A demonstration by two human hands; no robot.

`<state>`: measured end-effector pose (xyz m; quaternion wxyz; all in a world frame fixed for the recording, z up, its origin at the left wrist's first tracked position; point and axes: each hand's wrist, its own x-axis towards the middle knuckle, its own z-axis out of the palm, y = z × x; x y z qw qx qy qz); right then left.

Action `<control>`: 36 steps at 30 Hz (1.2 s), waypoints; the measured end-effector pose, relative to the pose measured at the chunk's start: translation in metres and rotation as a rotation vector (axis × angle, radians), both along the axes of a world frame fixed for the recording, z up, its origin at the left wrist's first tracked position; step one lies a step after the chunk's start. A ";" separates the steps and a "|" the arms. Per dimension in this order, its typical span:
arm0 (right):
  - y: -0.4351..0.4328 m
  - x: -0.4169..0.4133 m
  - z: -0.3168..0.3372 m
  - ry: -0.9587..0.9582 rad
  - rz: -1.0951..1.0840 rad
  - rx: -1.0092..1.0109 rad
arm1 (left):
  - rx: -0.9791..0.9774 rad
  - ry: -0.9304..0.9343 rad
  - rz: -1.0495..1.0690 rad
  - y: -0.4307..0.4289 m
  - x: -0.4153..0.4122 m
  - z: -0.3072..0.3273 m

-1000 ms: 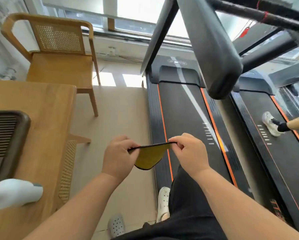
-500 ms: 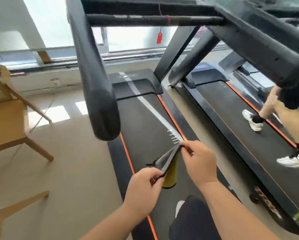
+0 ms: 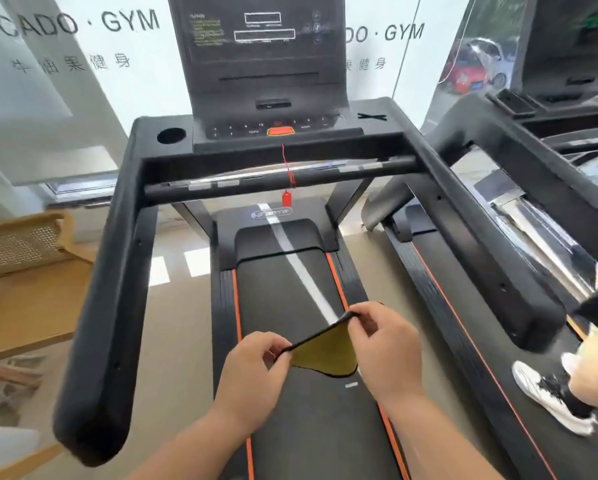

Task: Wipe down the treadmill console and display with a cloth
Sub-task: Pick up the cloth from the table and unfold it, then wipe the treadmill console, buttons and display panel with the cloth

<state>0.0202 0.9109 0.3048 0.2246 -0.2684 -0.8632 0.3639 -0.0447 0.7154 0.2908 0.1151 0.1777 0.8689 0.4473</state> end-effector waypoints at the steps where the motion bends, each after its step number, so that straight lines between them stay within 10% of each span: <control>1: 0.005 -0.010 0.011 0.010 0.013 -0.022 | -0.009 0.011 0.013 0.005 -0.012 0.012; 29: 0.110 -0.466 0.095 0.166 -0.072 -0.108 | 0.227 -0.048 0.145 0.123 -0.456 0.080; 36: 0.110 -0.569 0.075 0.072 0.293 0.138 | 0.083 0.004 0.313 0.126 -0.524 0.063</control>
